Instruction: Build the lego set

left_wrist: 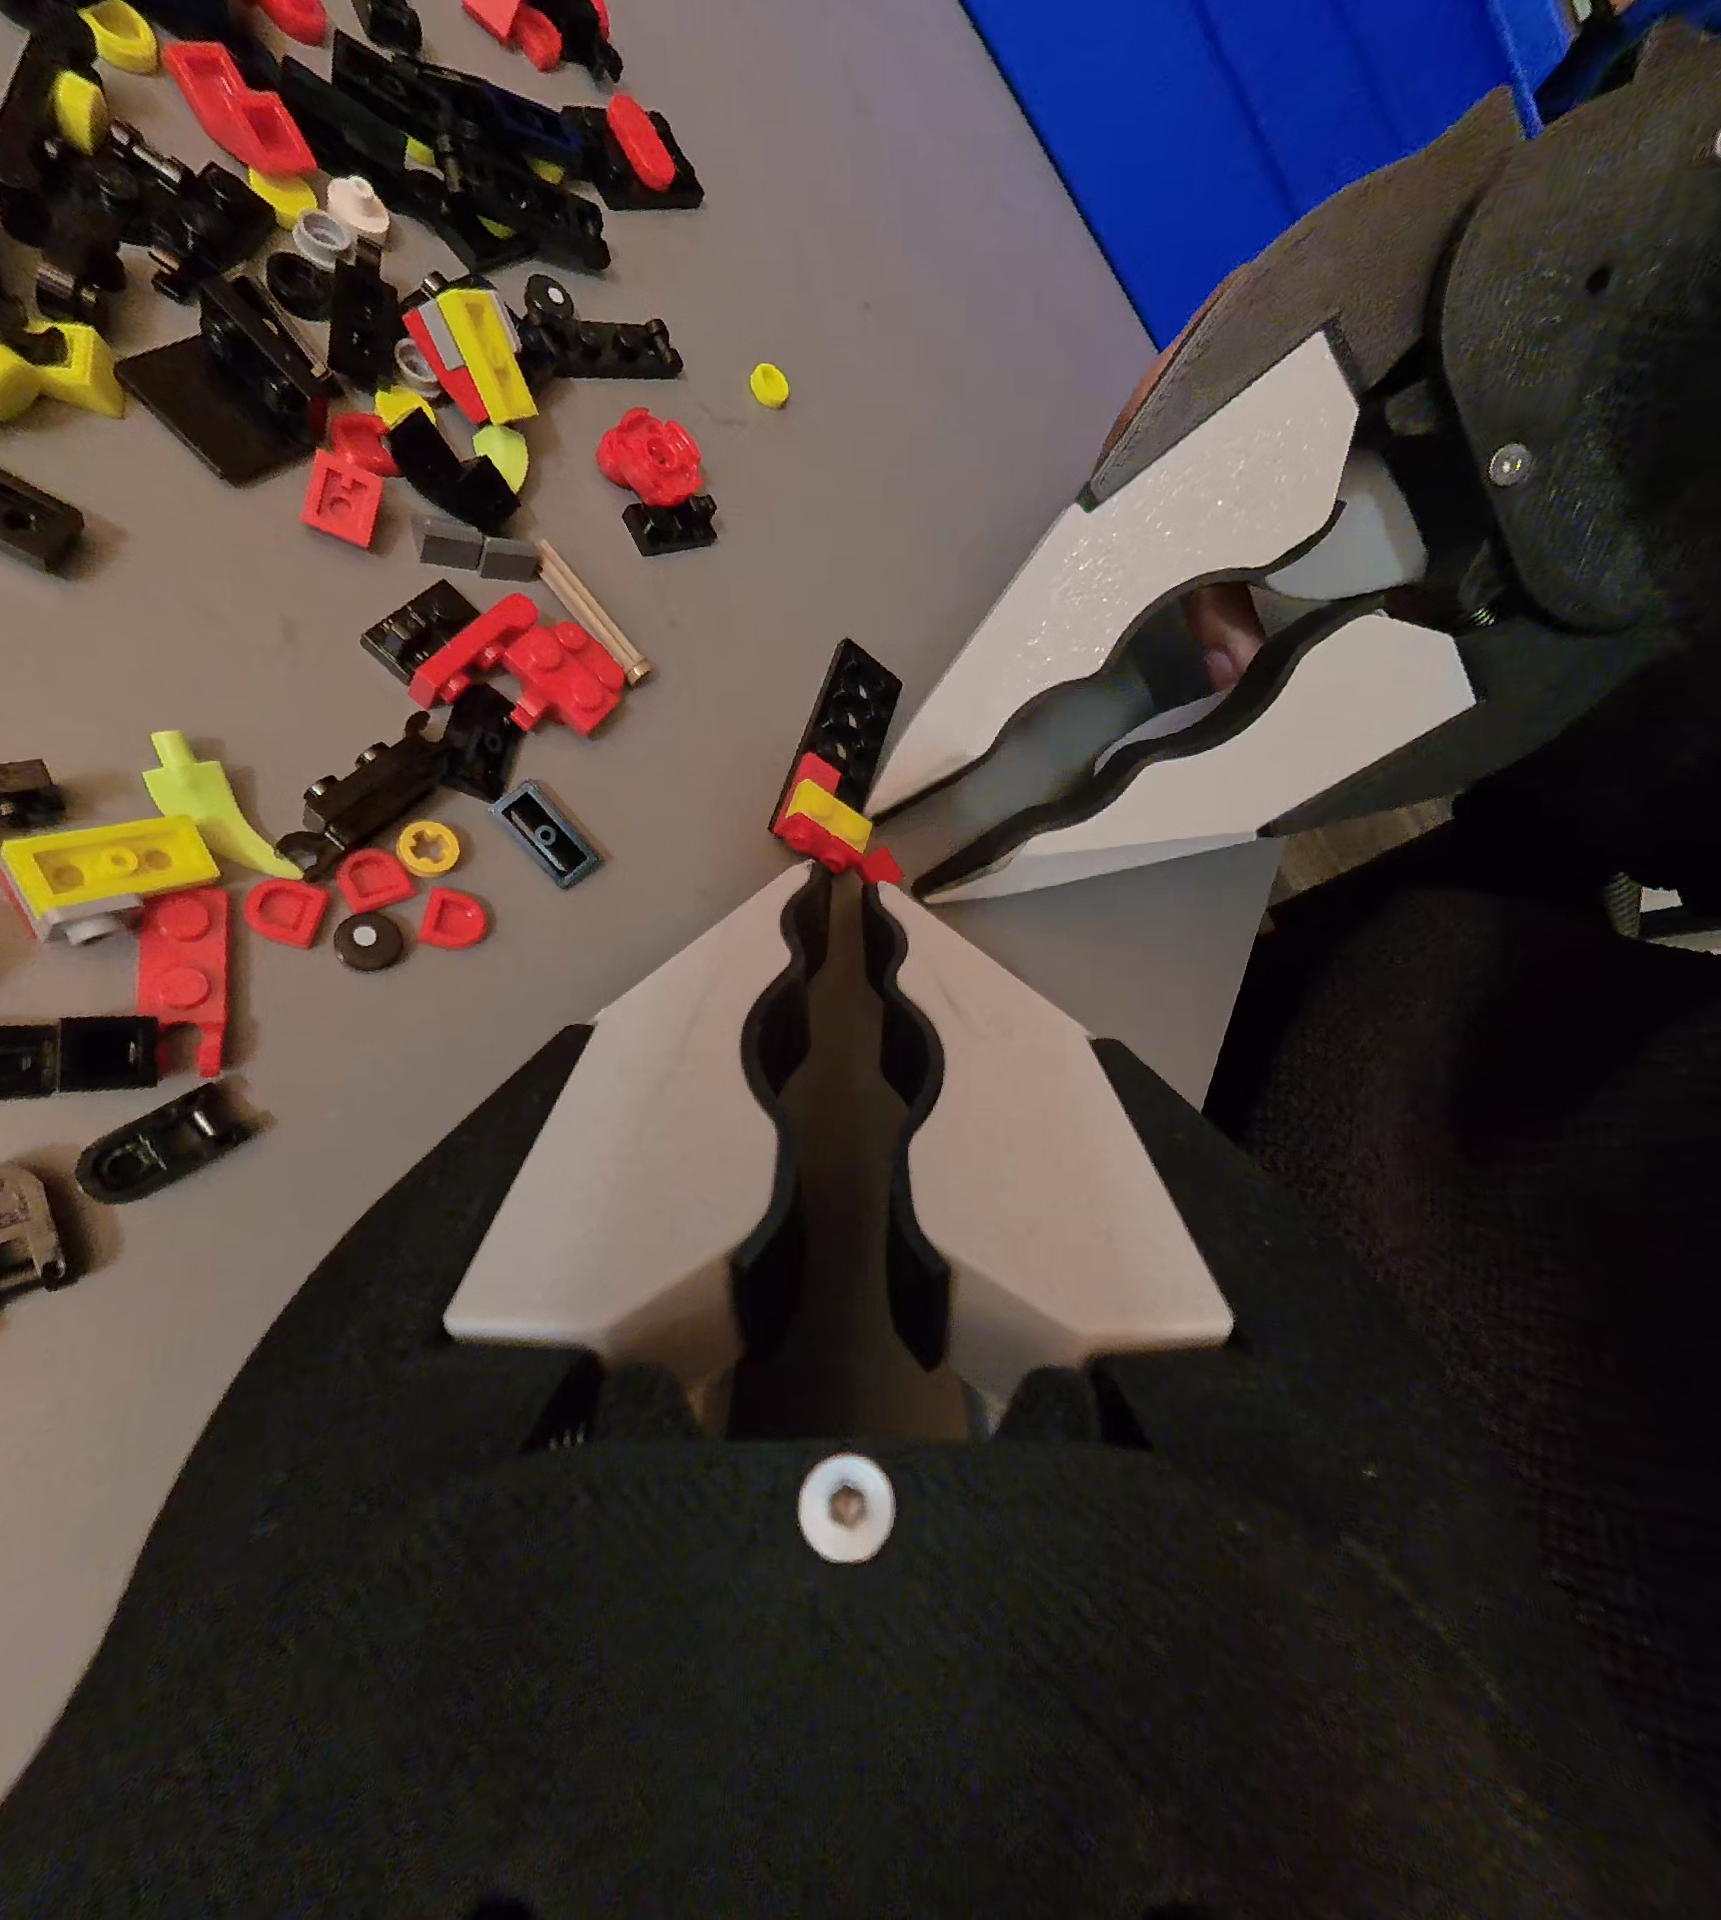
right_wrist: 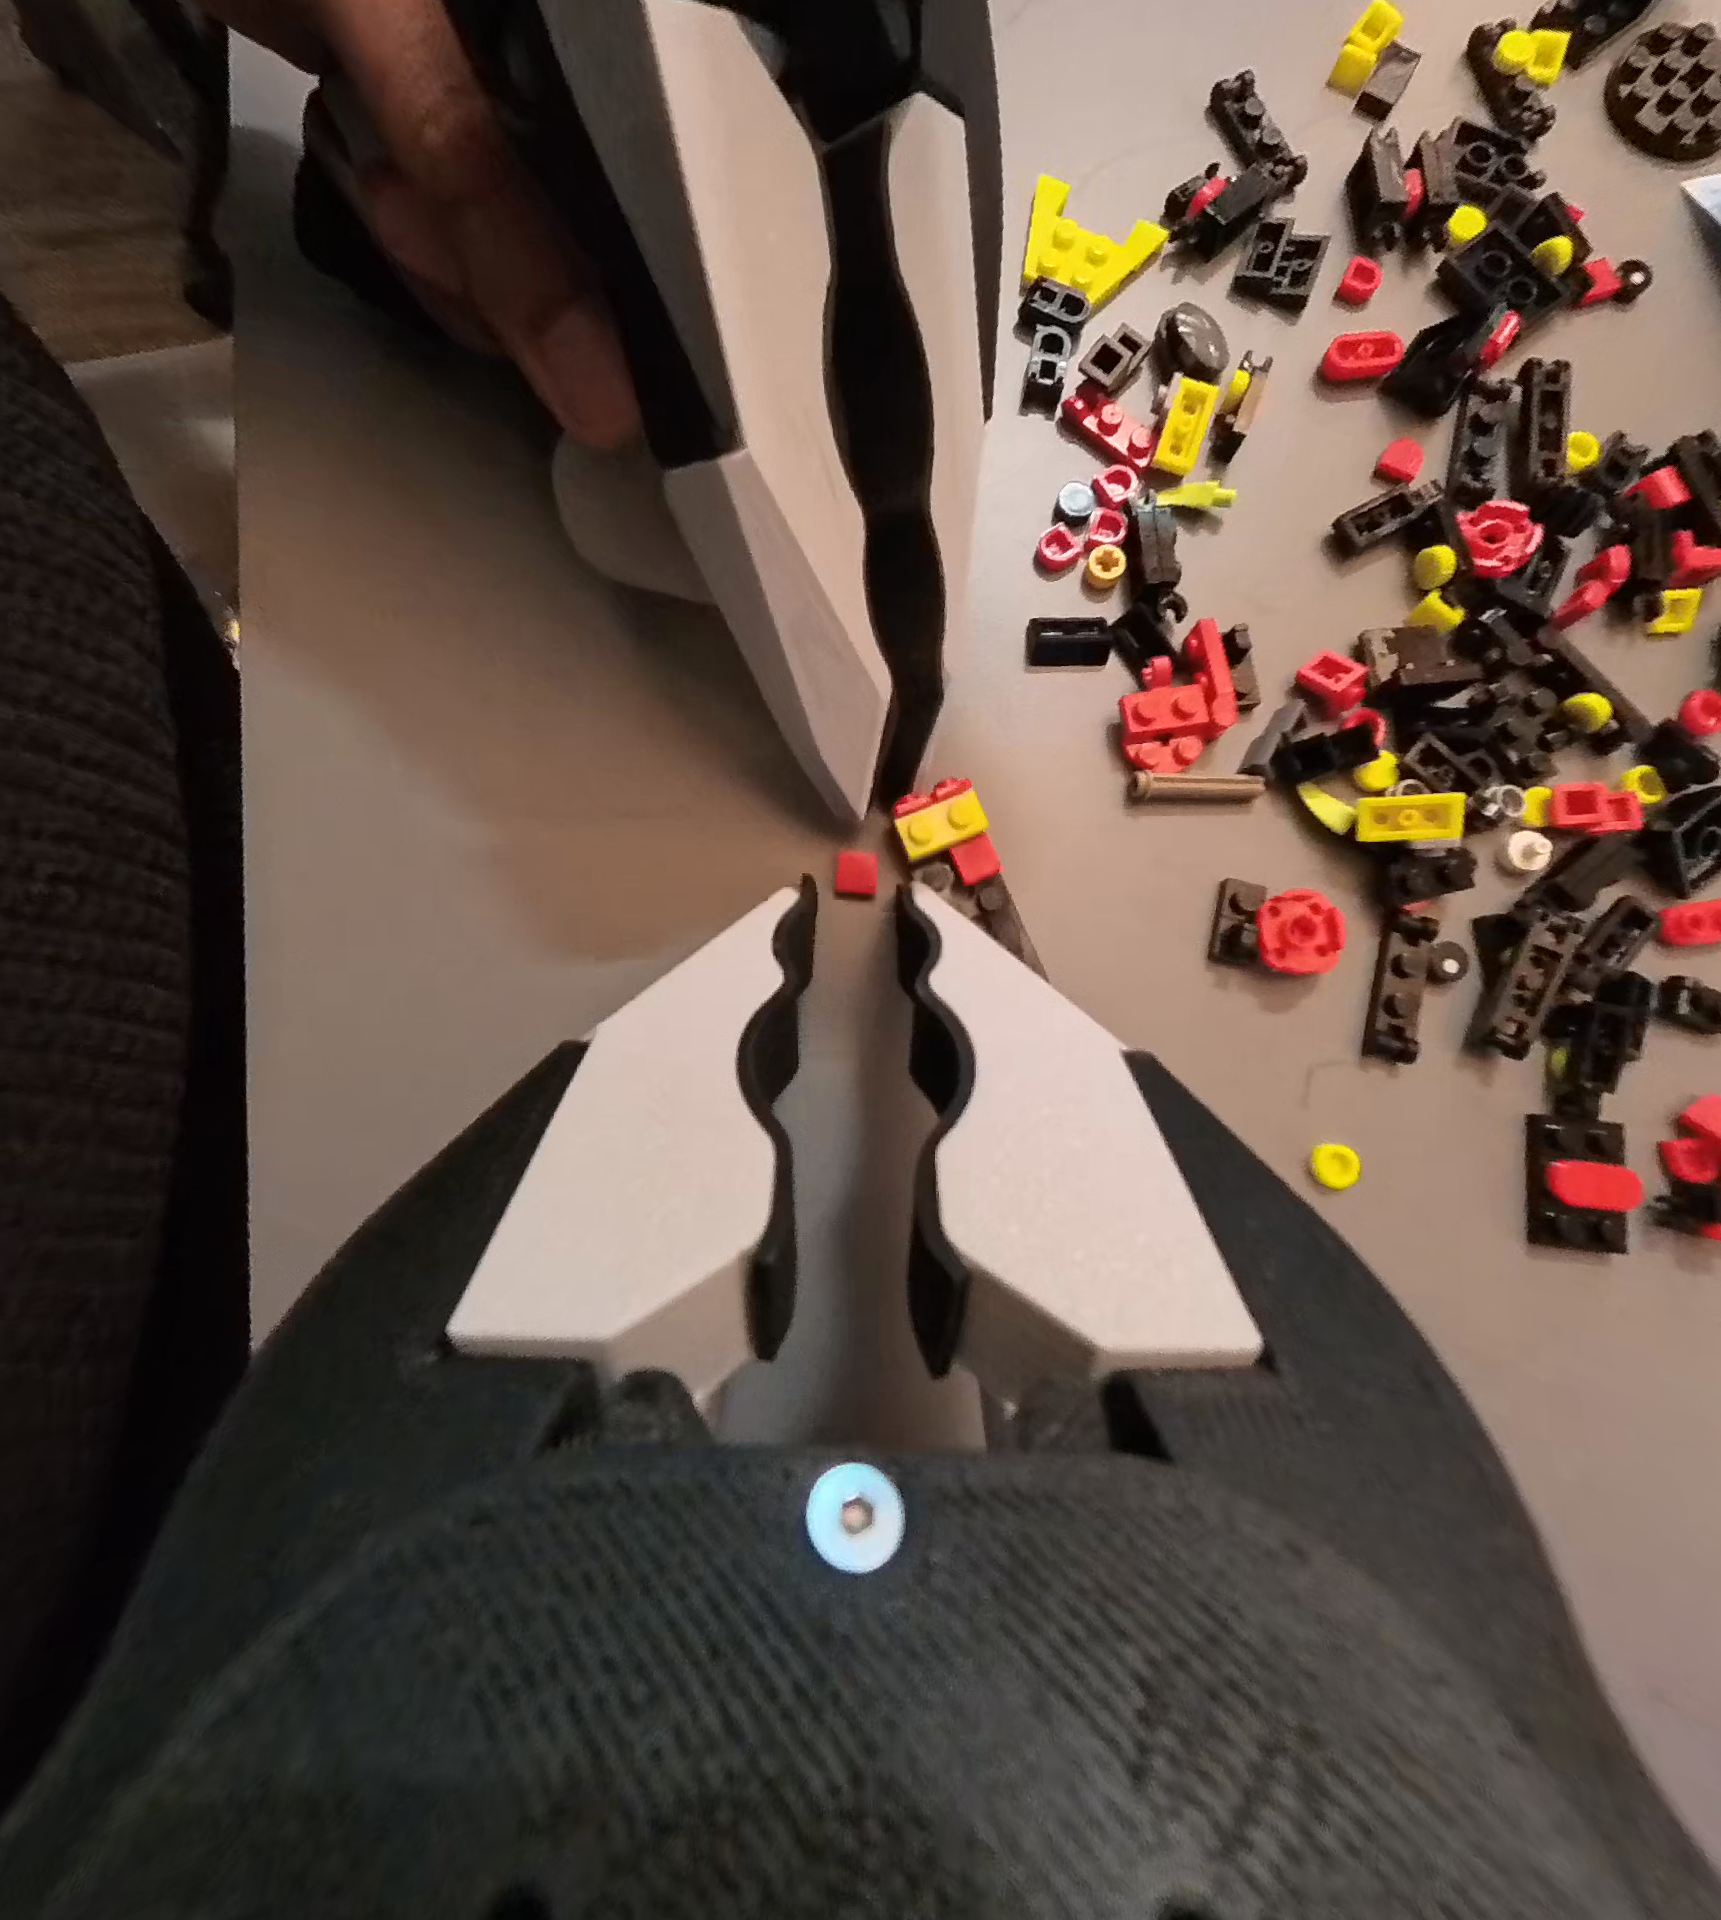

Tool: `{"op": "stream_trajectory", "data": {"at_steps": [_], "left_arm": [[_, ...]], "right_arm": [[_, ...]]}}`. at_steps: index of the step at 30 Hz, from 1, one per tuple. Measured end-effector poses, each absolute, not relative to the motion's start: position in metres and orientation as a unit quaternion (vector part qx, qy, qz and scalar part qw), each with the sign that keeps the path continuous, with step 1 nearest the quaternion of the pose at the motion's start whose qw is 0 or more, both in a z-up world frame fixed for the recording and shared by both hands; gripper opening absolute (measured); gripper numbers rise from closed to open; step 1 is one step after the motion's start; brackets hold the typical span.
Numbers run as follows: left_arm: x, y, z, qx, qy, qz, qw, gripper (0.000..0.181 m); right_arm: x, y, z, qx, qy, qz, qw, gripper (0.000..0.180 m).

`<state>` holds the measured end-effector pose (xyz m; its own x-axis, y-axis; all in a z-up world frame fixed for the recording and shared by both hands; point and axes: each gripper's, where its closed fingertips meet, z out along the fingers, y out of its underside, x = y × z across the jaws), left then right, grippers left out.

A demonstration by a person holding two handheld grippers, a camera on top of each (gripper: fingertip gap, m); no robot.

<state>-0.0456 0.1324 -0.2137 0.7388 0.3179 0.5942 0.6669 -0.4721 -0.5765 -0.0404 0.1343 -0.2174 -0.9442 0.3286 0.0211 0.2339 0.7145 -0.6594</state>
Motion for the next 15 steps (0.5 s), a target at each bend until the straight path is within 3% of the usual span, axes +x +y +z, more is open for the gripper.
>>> {"op": "stream_trajectory", "data": {"at_steps": [15], "left_arm": [[-0.05, 0.133, -0.213, -0.826, -0.307, -0.207, 0.425, 0.004]], "right_arm": [[-0.052, 0.141, -0.204, -0.167, -0.909, 0.375, 0.077, 0.006]]}}
